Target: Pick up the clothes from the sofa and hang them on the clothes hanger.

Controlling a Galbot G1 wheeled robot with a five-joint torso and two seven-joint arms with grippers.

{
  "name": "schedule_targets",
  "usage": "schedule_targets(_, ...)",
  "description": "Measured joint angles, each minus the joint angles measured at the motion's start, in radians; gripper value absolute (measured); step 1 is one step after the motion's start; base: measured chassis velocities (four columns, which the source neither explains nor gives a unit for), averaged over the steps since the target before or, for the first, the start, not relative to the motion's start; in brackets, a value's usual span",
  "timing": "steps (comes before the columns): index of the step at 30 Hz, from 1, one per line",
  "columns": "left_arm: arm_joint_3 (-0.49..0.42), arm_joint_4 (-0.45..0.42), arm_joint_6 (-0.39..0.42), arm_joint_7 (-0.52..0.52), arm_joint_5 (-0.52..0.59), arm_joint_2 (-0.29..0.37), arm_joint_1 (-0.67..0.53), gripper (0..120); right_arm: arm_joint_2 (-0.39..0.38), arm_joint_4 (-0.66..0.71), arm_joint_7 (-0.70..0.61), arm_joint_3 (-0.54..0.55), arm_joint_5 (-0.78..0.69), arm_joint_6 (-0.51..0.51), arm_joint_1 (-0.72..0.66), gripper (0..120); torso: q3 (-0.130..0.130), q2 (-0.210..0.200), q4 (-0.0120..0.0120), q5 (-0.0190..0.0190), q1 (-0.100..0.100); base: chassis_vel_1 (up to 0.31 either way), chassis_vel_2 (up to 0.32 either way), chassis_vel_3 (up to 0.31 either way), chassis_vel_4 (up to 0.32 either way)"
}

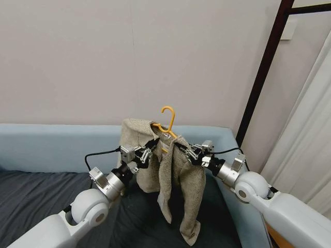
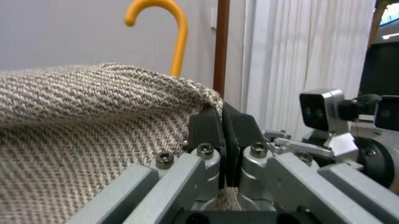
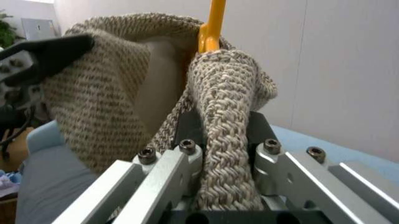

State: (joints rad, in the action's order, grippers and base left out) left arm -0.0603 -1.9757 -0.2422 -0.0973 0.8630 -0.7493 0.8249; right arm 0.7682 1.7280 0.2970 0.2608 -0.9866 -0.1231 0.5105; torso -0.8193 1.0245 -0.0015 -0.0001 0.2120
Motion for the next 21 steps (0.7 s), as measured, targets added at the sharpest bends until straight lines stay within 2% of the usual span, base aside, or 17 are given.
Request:
schedule_targets(5, 0.005, 0.029, -0.004, 0.010, -0.039, 0.001, 0.009, 0, -0.004, 0.004, -0.004, -0.005, -0.032, 0.000, -0.004, 10, 0.000, 0.000, 0.0000, 0.0000, 0.000, 0.000, 0.000, 0.000, 0.000)
schedule_targets(10, 0.016, 0.065, 0.002, 0.103, -0.100, 0.002, 0.015, 0, -0.020, 0.044, -0.012, -0.029, -0.088, 0.000, -0.004, 10, 0.000, 0.000, 0.0000, -0.0001, 0.000, 0.000, 0.000, 0.000, 0.000)
schedule_targets(16, 0.018, 0.067, 0.003, 0.137, -0.110, 0.000, 0.019, 0, -0.029, 0.056, -0.014, -0.039, -0.091, 0.000, -0.006, 10, 0.000, 0.000, 0.0000, 0.0000, 0.000, 0.000, 0.000, 0.000, 0.000)
schedule_targets(17, 0.019, 0.062, 0.002, 0.146, -0.110, 0.000, 0.023, 4, -0.036, 0.060, -0.014, -0.041, -0.091, 0.000, -0.008, 10, 0.000, 0.000, 0.0000, -0.0001, 0.000, 0.000, 0.000, 0.000, 0.000)
schedule_targets(19, 0.019, 0.058, 0.001, 0.148, -0.110, 0.000, 0.024, 6, -0.038, 0.060, -0.015, -0.042, -0.091, 0.000, -0.008, 10, 0.000, 0.000, 0.0000, -0.0001, 0.000, 0.000, 0.000, 0.000, 0.000)
schedule_targets(21, 0.021, 0.051, -0.004, 0.154, -0.110, 0.000, 0.029, 15, -0.043, 0.064, -0.024, -0.043, -0.088, 0.000, -0.009, 10, 0.000, 0.000, -0.0001, 0.0000, 0.000, 0.000, 0.000, 0.000, 0.000)
